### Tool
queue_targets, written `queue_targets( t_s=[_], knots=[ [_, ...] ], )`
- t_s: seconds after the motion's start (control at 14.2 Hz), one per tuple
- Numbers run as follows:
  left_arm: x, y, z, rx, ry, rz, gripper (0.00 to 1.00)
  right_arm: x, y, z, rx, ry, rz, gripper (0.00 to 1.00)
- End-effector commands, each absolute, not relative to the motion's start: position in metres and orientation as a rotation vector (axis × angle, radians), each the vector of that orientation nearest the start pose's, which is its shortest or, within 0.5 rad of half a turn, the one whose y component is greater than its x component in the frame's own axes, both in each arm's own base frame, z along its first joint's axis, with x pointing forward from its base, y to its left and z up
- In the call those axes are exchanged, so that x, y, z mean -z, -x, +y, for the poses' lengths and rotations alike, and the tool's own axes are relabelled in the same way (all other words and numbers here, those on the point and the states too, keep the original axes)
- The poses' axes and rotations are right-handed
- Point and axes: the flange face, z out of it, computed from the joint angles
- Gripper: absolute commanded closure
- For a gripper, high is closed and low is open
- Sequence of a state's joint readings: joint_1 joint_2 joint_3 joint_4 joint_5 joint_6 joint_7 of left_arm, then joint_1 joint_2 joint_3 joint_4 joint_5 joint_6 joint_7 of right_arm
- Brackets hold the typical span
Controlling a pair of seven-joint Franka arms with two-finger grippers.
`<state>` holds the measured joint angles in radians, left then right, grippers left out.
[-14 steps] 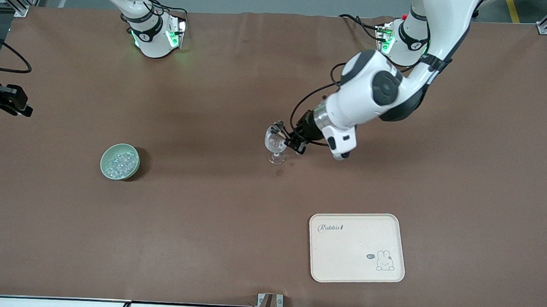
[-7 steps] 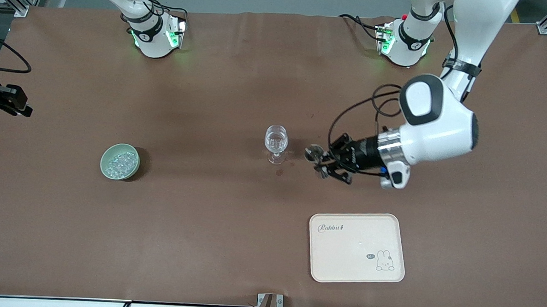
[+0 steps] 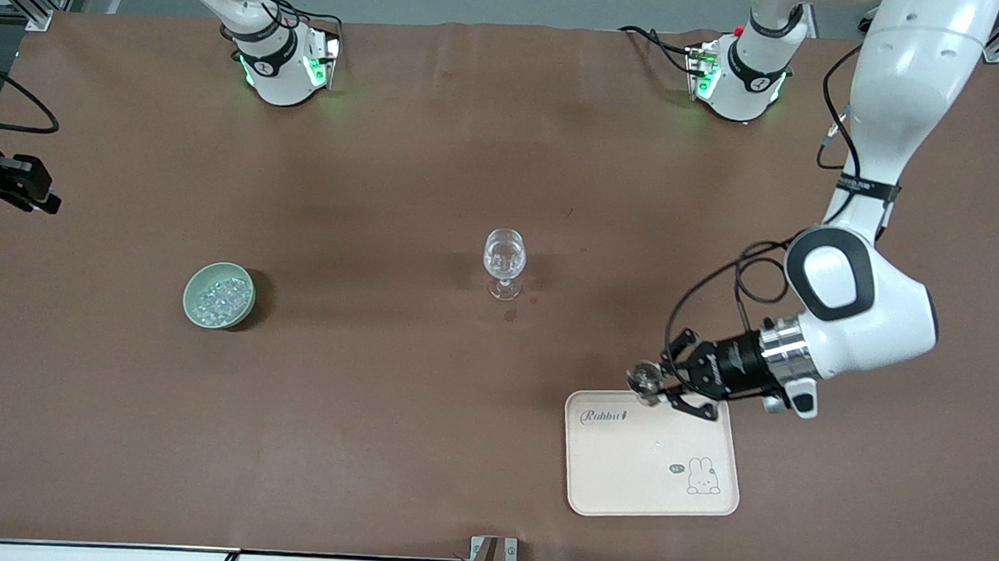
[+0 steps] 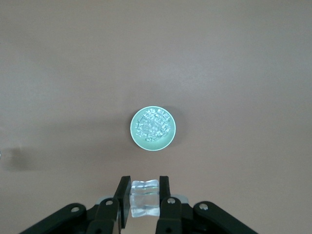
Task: Pour wine and add ice with both arms
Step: 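Move the jigger toward the tray with the left gripper while the right gripper carries ice, then set the jigger on the tray with the left gripper while the right gripper nears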
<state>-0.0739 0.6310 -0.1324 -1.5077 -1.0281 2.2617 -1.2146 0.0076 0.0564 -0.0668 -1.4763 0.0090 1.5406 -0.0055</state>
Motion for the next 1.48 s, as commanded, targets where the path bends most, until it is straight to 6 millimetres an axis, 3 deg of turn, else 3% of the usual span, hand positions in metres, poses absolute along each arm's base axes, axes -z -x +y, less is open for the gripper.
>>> queue_targets(
  t_s=[0.0,0.21,0.35,0.42,0.63,0.84,0.98,1.13,1.2,1.41],
  knots=[
    [-0.281,-0.740,-0.130,0.628,-1.453,1.748,0.99,-0.637,-0.561,-0.016,0.010,3.125,0.092,0.99],
    [-0.243,-0.745,-0.109,0.597,-1.432,1.705,0.99,-0.633,-0.557,-0.003,-0.051,3.124,0.106,1.00],
    [-0.213,-0.745,-0.089,0.617,-1.319,1.736,0.98,-0.632,-0.558,0.001,-0.051,3.124,0.097,0.99],
    [-0.210,-0.745,-0.088,0.627,-1.269,1.734,0.98,-0.631,-0.558,0.011,-0.063,3.125,0.075,0.99],
    [-0.184,-0.742,-0.063,0.603,-1.207,1.688,0.96,-0.616,-0.560,0.077,-0.103,3.131,0.006,1.00],
    [-0.171,-0.738,-0.068,0.638,-1.182,1.631,0.97,-0.584,-0.567,0.134,-0.190,3.079,0.009,0.99],
    [-0.162,-0.734,-0.063,0.623,-1.211,1.604,0.97,-0.563,-0.574,0.160,-0.209,3.078,-0.015,1.00],
    [-0.153,-0.729,-0.060,0.630,-1.144,1.607,0.96,-0.541,-0.575,0.208,-0.217,3.079,-0.007,0.99],
    [-0.151,-0.727,-0.058,0.630,-1.131,1.613,0.96,-0.520,-0.572,0.245,-0.233,3.091,-0.007,0.99],
    [-0.137,-0.716,-0.052,0.641,-1.154,1.592,0.96,-0.482,-0.567,0.309,-0.242,3.066,0.072,0.99]
  ],
)
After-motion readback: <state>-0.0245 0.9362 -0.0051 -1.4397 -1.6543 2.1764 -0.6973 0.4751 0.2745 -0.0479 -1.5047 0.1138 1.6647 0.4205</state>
